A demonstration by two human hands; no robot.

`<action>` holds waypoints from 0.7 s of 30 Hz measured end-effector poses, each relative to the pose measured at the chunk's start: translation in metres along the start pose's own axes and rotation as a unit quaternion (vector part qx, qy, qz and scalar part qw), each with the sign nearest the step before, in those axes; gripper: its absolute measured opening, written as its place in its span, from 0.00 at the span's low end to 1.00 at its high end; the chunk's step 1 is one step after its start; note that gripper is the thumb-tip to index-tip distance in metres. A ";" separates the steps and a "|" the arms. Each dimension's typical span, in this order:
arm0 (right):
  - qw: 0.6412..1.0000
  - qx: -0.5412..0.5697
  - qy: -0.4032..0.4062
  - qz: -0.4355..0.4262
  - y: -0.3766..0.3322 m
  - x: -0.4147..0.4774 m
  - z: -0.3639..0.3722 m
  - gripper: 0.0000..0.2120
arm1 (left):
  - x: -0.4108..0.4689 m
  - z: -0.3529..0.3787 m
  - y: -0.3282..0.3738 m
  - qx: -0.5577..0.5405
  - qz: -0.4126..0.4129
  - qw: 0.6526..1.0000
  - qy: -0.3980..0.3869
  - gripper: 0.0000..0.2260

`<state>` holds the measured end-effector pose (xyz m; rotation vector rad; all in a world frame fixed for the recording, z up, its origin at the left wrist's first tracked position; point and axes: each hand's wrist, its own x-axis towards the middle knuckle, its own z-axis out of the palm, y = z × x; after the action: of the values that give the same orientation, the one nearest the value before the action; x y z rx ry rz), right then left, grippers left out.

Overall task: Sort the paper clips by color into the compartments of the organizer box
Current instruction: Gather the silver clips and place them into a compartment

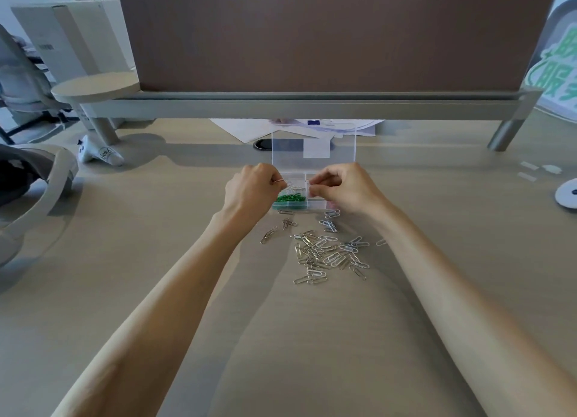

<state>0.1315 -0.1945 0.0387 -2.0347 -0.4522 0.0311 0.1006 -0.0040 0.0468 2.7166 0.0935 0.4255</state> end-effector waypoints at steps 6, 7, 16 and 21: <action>0.991 -0.110 0.071 -0.026 0.004 0.012 0.002 0.06 | 0.014 0.010 -0.001 0.018 0.007 1.000 -0.023 0.07; 0.988 -0.132 0.075 -0.032 0.004 0.016 0.005 0.06 | 0.015 0.012 0.000 0.014 0.010 1.000 -0.024 0.07; 0.973 -0.214 0.059 -0.058 0.000 0.054 0.035 0.06 | 0.017 0.020 -0.007 -0.037 0.003 0.999 -0.024 0.10; 0.976 -0.189 0.093 -0.062 -0.006 0.042 0.016 0.07 | 0.014 0.014 -0.013 -0.065 0.005 0.998 -0.017 0.10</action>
<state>0.1647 -0.1643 0.0431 -2.3492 -0.4931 -0.3420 0.1185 0.0046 0.0331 2.5957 0.0407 0.3735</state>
